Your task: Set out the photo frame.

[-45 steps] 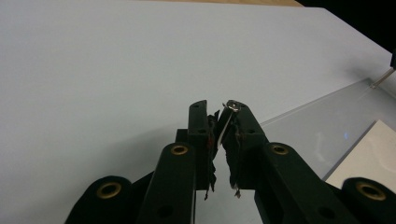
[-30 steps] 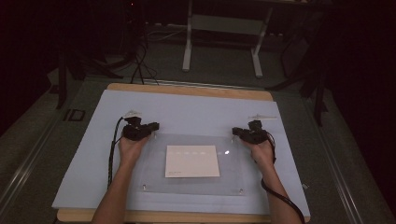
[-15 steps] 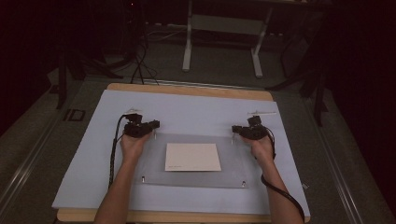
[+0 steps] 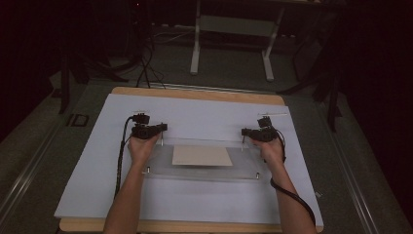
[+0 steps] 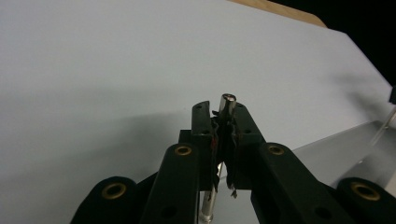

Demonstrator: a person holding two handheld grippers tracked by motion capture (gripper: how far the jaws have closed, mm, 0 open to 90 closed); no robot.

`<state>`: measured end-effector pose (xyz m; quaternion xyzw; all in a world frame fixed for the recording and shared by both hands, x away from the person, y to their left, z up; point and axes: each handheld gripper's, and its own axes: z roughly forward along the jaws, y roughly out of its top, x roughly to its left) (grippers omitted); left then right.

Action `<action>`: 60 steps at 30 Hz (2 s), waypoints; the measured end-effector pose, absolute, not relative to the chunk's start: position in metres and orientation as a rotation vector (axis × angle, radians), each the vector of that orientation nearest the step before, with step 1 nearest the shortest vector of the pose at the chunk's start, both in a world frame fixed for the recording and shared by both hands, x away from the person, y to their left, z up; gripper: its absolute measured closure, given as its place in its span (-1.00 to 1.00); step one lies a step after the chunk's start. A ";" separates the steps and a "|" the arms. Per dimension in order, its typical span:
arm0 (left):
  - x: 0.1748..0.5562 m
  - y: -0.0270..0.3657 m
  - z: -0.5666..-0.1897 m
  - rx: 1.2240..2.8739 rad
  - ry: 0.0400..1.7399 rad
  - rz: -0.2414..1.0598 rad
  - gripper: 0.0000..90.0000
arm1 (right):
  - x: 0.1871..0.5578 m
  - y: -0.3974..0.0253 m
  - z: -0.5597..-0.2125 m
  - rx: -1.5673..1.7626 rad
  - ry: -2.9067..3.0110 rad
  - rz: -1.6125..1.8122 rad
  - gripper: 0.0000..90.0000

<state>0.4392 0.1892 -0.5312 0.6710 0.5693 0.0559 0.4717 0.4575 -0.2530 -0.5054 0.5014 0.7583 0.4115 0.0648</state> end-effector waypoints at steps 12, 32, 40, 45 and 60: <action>0.446 0.188 -0.528 1.653 1.445 0.096 0.85 | 0.449 -0.250 -0.488 1.441 2.276 1.149 0.65; 0.446 0.189 -0.529 1.642 1.448 0.078 0.84 | 0.388 -0.243 -0.432 1.190 2.292 1.356 0.62; 0.447 0.189 -0.529 1.639 1.451 0.071 0.84 | 0.365 -0.236 -0.417 1.099 2.329 1.406 0.61; 0.447 0.189 -0.529 1.640 1.454 0.070 0.84 | 0.350 -0.228 -0.407 1.019 2.356 1.413 0.66; 0.448 0.189 -0.529 1.637 1.461 0.060 0.84 | 0.299 -0.215 -0.392 0.850 2.370 1.454 1.00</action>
